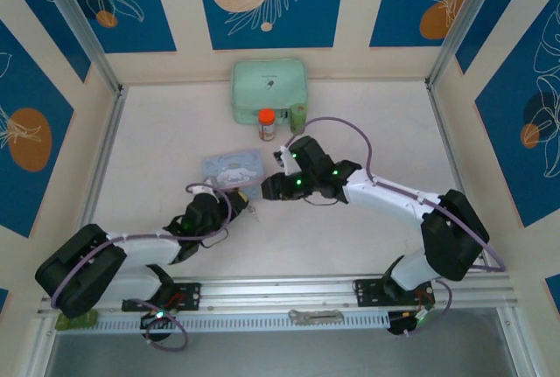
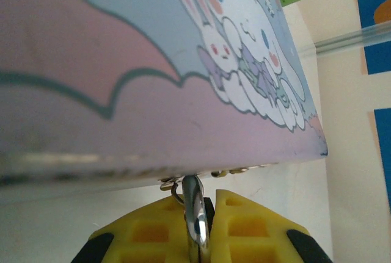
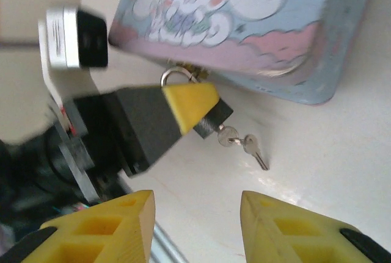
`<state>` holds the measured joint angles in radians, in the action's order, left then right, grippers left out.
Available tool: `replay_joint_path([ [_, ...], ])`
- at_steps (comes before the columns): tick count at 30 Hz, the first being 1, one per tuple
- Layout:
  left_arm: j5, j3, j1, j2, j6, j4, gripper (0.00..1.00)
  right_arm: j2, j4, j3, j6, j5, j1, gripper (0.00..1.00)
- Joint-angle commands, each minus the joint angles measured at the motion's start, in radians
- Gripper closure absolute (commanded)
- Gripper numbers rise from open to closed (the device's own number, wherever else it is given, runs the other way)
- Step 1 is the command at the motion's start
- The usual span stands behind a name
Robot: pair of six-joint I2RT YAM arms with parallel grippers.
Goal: Unlock a padlock with a key
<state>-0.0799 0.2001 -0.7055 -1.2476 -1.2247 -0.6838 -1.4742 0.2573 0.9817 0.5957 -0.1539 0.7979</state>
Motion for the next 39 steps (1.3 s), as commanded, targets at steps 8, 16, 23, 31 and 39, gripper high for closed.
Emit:
replay_joint_path([
  [8, 0.037, 0.091, -0.005, 0.089, -0.162, 0.192, 1.00, -0.063, -0.048, -0.039, -0.507, 0.257, 0.181, 0.60],
  [16, 0.066, 0.098, -0.005, 0.088, -0.187, 0.201, 1.00, -0.159, -0.179, -0.016, -0.616, 0.328, 0.223, 0.60],
  [23, 0.075, 0.098, -0.005, 0.073, -0.200, 0.175, 1.00, -0.207, -0.264, -0.024, -0.666, 0.353, 0.244, 0.61],
  [31, 0.082, 0.096, -0.003, 0.074, -0.218, 0.151, 1.00, -0.249, -0.306, -0.043, -0.679, 0.372, 0.254, 0.64],
  [39, 0.110, 0.095, 0.000, 0.067, -0.244, 0.097, 1.00, -0.281, -0.355, -0.053, -0.683, 0.425, 0.264, 0.81],
])
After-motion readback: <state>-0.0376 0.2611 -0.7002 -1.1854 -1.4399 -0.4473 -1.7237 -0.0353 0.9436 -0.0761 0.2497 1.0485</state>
